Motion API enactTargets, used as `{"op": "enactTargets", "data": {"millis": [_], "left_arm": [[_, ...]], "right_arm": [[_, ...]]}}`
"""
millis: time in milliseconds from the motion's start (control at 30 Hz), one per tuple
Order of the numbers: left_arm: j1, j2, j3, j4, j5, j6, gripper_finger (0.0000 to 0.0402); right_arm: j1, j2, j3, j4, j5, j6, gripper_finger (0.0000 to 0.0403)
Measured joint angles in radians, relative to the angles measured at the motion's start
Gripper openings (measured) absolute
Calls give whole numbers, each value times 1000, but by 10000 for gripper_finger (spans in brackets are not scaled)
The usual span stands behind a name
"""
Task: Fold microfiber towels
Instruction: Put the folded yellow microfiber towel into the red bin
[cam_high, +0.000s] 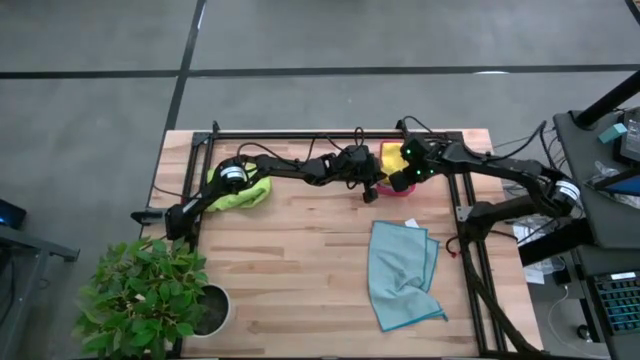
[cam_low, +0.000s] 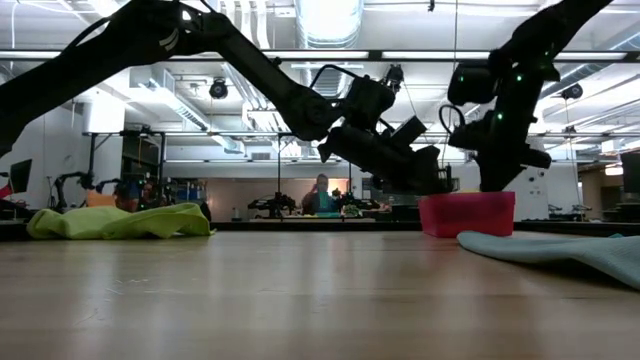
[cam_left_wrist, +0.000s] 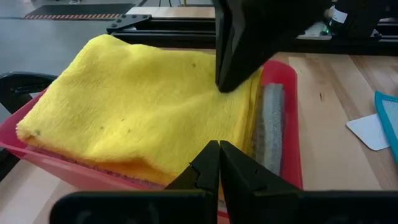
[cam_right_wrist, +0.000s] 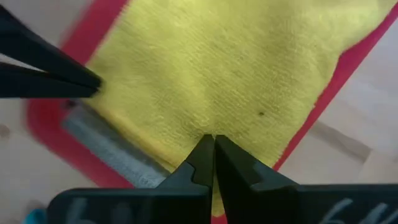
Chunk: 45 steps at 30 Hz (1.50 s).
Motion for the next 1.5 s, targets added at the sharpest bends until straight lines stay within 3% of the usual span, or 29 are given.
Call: {"op": "enactTargets", "data": {"millis": [200, 433, 667, 1167, 1333, 1500], "left_arm": [[0, 0, 0, 0, 0, 0, 0], [0, -3, 0, -3, 0, 0, 0], [-1, -10, -1, -7, 0, 2, 0], [-1, -17, -2, -5, 0, 2, 0], [-1, -27, -2, -6, 1, 4, 0], [-3, -83, -3, -34, 1, 30, 0]], "right_arm": [[0, 20, 1, 10, 0, -1, 9], [0, -4, 103, -57, 15, -10, 9], [-22, 24, 194, -54, 226, -65, 9], [-135, 329, 187, 117, 264, -169, 9], [-134, 304, 196, 104, 263, -173, 9], [-125, 201, 203, 70, 263, -170, 9]]}}
